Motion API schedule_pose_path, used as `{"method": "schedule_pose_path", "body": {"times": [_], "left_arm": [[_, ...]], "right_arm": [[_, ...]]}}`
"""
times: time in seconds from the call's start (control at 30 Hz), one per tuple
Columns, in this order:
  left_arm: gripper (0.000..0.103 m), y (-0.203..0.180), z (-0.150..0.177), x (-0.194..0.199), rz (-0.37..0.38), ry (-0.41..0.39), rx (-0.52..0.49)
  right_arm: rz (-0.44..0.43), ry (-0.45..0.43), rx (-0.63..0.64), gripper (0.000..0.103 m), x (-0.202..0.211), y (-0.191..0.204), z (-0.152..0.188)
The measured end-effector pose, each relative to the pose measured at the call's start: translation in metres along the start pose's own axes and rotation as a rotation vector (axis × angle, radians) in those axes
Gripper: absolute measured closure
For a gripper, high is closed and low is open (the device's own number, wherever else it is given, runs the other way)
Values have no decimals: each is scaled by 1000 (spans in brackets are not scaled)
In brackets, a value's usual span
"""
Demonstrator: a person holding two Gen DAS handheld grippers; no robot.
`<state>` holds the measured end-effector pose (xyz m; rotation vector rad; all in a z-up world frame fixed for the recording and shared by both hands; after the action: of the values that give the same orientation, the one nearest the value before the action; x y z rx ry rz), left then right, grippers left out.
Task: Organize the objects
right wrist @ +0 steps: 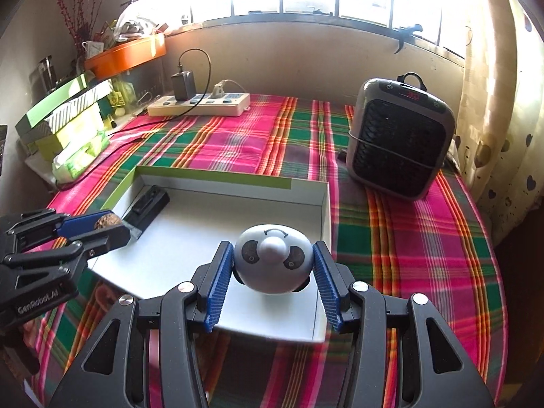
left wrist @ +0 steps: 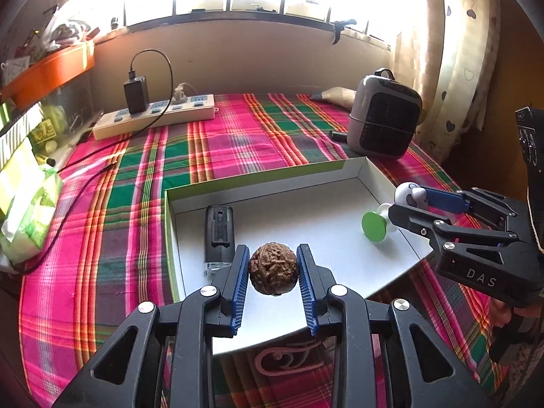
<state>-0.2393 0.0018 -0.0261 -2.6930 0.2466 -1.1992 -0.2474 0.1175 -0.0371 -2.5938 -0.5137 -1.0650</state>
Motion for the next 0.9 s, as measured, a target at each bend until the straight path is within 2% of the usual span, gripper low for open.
{"method": "schedule_pose_path", "body": {"times": [0.43,0.9], "left_arm": [[77,-3,-14,-41,-8,46,-29],[77,0,-18,-62,-33,71,-42]], "right_arm": [[-7,43,9,54,-43,-12,-20],[-14,80,26,54,-69,-13,-21]]}}
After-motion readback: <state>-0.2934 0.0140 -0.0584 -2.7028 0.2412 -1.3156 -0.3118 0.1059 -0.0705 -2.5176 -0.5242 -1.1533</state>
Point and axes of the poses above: each gripper's, at about its wrist camera, not at the fingertips, and x roughly against the way its jaws point, y to its left, z to its underside, the point moved 10 cm from there along -x, roughly the way its jaws point, and after that the axes turned 11 degrees about x, right-handed, at the moved point
